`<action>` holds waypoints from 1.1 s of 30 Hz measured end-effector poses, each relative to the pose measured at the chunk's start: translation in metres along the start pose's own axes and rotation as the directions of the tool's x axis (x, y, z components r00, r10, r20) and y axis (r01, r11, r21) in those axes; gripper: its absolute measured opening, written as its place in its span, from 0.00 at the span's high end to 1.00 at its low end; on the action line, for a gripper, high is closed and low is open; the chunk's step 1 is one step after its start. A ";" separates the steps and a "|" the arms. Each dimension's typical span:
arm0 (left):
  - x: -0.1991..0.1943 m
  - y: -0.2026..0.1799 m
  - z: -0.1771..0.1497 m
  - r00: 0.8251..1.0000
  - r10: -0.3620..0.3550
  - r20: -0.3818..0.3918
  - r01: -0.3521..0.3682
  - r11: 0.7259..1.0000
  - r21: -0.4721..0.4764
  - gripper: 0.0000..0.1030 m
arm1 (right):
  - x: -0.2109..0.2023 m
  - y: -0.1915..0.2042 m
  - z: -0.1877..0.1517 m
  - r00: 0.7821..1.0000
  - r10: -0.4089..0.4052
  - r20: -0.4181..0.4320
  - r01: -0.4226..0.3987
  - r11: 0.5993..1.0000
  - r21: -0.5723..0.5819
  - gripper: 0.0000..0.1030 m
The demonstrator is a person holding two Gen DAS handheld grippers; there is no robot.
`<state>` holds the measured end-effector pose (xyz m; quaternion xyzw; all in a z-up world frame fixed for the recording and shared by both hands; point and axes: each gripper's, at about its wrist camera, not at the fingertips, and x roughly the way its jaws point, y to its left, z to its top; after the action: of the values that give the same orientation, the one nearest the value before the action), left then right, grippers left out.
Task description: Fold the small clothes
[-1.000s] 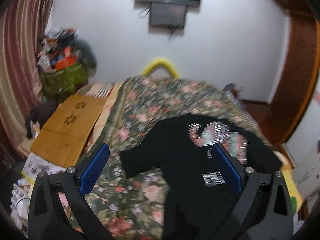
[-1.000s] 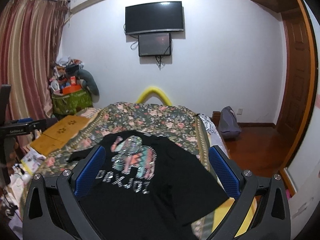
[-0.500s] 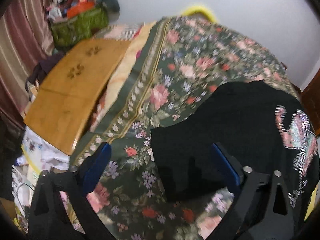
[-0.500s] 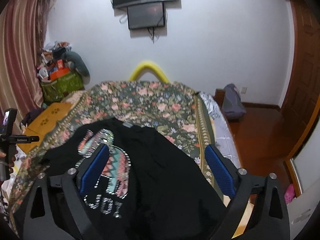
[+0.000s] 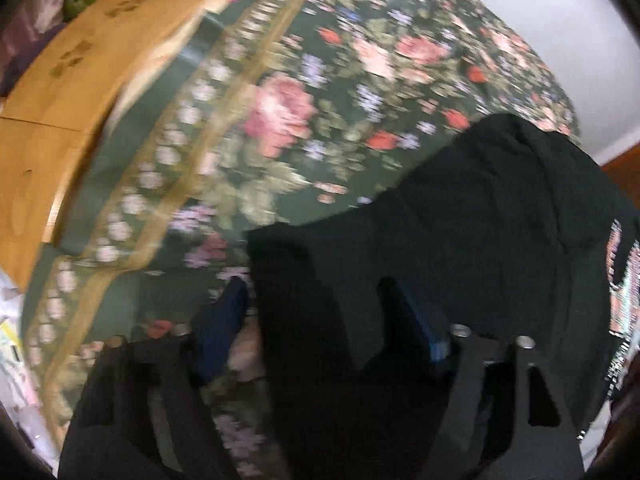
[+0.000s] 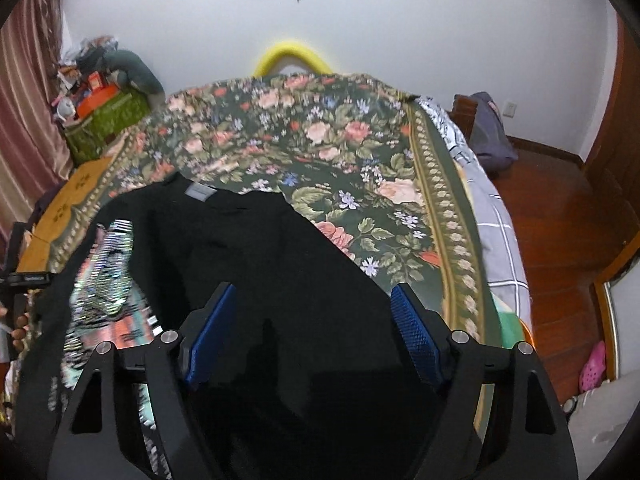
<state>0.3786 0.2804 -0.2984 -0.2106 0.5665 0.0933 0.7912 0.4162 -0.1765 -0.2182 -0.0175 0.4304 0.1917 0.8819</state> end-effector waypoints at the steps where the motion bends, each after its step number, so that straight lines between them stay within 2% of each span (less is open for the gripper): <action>1: 0.001 -0.002 0.000 1.000 -0.014 -0.002 0.014 1.000 -0.001 0.43 | 0.006 0.000 0.002 1.000 0.003 -0.014 -0.003 1.000 -0.002 0.26; 3: 0.000 -0.003 0.000 1.000 -0.014 -0.001 0.014 1.000 0.001 0.59 | 0.019 -0.002 0.006 0.999 0.007 -0.039 -0.007 1.000 0.001 0.29; 5: -0.002 -0.001 0.000 1.000 0.011 0.005 -0.011 1.000 0.014 0.77 | 0.035 -0.002 0.008 0.997 0.019 -0.081 -0.019 1.000 -0.002 0.37; 7: -0.010 0.001 0.001 0.999 0.030 0.034 -0.031 0.999 0.022 0.93 | 0.042 0.001 0.010 0.997 -0.007 -0.082 0.004 1.000 -0.031 0.41; 8: -0.014 0.002 0.001 0.998 0.030 0.048 -0.031 0.999 0.027 0.95 | 0.044 0.005 0.011 0.997 -0.019 -0.079 0.014 0.998 -0.058 0.42; 9: -0.018 0.003 0.001 0.997 0.038 0.066 -0.040 0.999 0.031 0.95 | 0.044 0.007 0.011 0.997 -0.027 -0.072 0.021 0.997 -0.081 0.48; 11: -0.031 0.002 0.003 0.989 0.089 0.120 -0.096 0.994 0.052 0.95 | 0.046 0.009 0.012 0.998 0.004 -0.071 -0.010 0.996 -0.090 0.66; 12: -0.036 0.001 0.004 0.984 0.112 0.141 -0.122 0.991 0.061 0.95 | 0.046 0.010 0.012 0.997 0.036 -0.074 -0.042 0.995 -0.089 0.83; 13: -0.042 0.001 0.005 0.977 0.134 0.165 -0.147 0.987 0.070 0.95 | 0.047 0.013 0.013 0.996 0.038 -0.079 -0.046 0.994 -0.104 0.93; 16: -0.064 0.002 0.015 0.956 0.185 0.227 -0.207 0.976 0.074 0.95 | 0.049 0.025 0.015 0.998 -0.006 -0.066 -0.006 0.983 -0.184 0.95; 19: -0.077 0.000 0.025 0.937 0.223 0.270 -0.251 0.965 0.074 0.95 | 0.054 0.026 0.027 0.998 -0.044 -0.049 0.033 0.980 -0.196 0.96; 22: -0.087 -0.005 0.029 0.925 0.235 0.300 -0.271 0.959 0.085 0.95 | 0.059 0.025 0.046 0.995 -0.096 -0.012 0.092 0.978 -0.188 0.96; 25: -0.091 -0.015 0.028 0.916 0.247 0.315 -0.295 0.949 0.113 0.95 | 0.062 0.026 0.060 0.995 -0.099 -0.005 0.097 0.982 -0.160 0.96; 28: -0.098 -0.026 0.027 0.928 0.208 0.310 -0.261 0.955 0.139 0.95 | 0.062 0.033 0.060 0.995 -0.091 -0.038 0.084 0.982 -0.169 0.92; 29: -0.102 -0.030 0.025 0.928 0.198 0.315 -0.253 0.956 0.145 0.95 | 0.059 0.036 0.057 0.995 -0.091 -0.038 0.083 0.980 -0.179 0.90; 30: -0.106 -0.035 0.023 0.927 0.189 0.324 -0.248 0.957 0.153 0.95 | 0.053 0.038 0.053 0.996 -0.088 -0.034 0.080 0.977 -0.196 0.81; 31: -0.113 -0.043 0.022 0.925 0.172 0.340 -0.239 0.957 0.166 0.95 | 0.047 0.040 0.049 0.996 -0.082 -0.027 0.075 0.976 -0.207 0.67; 33: -0.123 -0.058 0.018 0.925 0.137 0.355 -0.212 0.960 0.182 0.95 | 0.030 0.042 0.042 0.998 -0.063 0.000 0.061 0.972 -0.227 0.56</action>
<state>0.3746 0.2480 -0.1650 -0.0522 0.4450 0.1362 0.8836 0.4495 -0.1197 -0.2096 -0.1322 0.4081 0.2119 0.8781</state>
